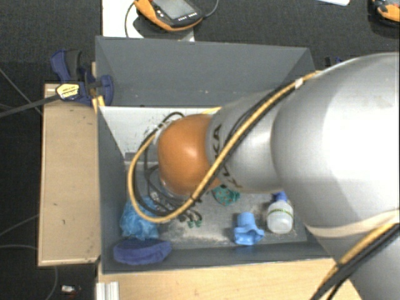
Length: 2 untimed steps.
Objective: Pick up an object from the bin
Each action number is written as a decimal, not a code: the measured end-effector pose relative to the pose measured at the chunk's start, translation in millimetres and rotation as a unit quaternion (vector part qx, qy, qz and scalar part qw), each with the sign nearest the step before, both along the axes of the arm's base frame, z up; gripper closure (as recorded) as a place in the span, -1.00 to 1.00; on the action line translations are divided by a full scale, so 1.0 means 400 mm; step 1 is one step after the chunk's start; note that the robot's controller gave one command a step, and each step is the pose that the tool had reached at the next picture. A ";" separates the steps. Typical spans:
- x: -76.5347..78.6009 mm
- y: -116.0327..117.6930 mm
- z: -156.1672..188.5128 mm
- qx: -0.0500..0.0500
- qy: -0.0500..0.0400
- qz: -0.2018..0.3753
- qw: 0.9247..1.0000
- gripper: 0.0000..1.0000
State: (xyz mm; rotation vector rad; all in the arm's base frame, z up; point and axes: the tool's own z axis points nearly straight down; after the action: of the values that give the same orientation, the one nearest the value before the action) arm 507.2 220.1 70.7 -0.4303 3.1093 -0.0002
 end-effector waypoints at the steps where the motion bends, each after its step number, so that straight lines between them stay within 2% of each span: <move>1: 0.000 0.000 0.000 0.000 0.000 0.000 1.000 1.00; 2: -0.006 0.005 0.000 0.000 0.000 -0.006 1.000 1.00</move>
Offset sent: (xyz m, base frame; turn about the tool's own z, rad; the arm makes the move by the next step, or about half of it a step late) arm -0.0066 0.0043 -0.0007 0.0287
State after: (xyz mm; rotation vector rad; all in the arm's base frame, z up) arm 504.6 221.9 70.8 -0.4112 3.1115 -0.0004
